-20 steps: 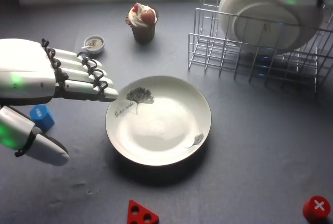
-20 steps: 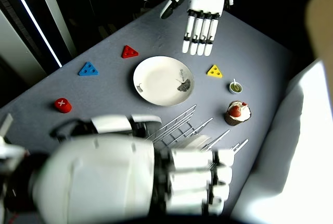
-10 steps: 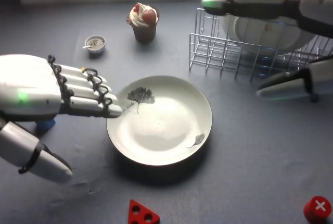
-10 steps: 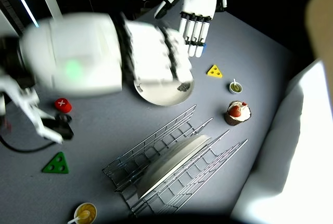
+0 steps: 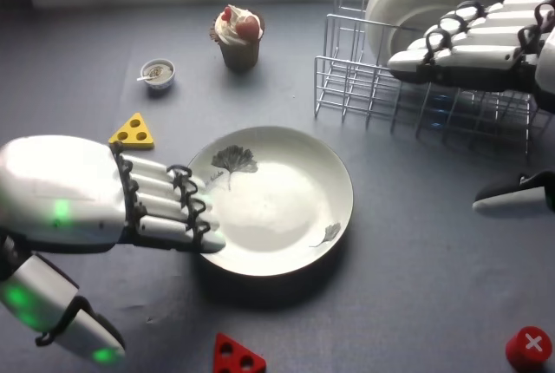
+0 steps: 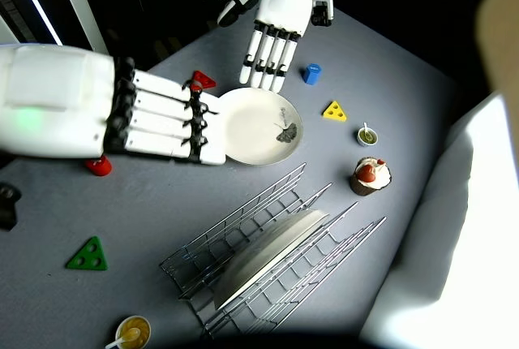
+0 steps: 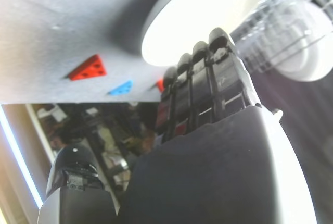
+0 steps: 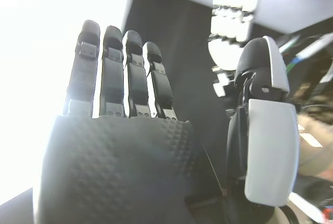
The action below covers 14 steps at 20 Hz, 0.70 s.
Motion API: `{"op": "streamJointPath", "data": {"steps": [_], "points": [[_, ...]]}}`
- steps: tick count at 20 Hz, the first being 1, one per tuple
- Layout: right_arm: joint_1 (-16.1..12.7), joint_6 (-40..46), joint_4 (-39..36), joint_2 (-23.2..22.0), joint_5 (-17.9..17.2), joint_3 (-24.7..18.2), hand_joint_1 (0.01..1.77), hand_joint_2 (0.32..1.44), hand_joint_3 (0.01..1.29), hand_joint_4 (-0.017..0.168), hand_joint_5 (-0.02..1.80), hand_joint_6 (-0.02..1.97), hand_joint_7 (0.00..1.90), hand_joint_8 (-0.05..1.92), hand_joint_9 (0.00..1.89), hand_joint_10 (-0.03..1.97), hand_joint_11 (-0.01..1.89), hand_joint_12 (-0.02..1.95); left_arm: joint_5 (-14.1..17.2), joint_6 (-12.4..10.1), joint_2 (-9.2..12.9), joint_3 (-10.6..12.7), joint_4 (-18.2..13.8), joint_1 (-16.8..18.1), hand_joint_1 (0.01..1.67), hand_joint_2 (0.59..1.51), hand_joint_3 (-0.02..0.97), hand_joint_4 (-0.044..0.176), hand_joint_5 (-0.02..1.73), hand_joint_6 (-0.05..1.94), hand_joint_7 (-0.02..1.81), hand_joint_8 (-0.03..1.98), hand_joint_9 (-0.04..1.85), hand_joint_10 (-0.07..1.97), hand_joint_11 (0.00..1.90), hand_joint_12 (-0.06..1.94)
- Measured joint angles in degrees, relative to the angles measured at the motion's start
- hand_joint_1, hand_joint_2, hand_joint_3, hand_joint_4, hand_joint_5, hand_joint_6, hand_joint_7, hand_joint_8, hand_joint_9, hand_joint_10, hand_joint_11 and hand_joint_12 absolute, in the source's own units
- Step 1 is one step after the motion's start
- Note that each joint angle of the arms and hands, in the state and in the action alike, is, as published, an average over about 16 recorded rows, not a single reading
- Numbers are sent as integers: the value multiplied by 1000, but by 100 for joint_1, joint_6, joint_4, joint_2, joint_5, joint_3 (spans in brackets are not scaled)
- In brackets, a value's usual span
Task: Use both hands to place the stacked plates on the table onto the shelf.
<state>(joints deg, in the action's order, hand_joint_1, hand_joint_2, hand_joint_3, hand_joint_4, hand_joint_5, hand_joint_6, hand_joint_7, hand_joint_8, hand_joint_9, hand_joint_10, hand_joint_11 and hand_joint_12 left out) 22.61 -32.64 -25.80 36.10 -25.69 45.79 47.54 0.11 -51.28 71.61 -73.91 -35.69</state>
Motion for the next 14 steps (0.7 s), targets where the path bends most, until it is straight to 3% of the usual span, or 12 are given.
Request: {"op": "streamJointPath", "data": {"steps": [7,14], "points": [[355,-559,80,14,83,-191,682,1003,12,3,213,10,262,8,271,14,262,12,-3,0,-109,-111,-233,-73,50,1025,5,-2,118,19,149,-2,145,10,153,19],[612,-905,96,155,80,-146,712,984,12,2,218,10,278,8,281,14,272,12,3,-1,-245,-39,-342,-106,54,1025,5,-2,116,14,144,-2,145,9,159,19]]}}
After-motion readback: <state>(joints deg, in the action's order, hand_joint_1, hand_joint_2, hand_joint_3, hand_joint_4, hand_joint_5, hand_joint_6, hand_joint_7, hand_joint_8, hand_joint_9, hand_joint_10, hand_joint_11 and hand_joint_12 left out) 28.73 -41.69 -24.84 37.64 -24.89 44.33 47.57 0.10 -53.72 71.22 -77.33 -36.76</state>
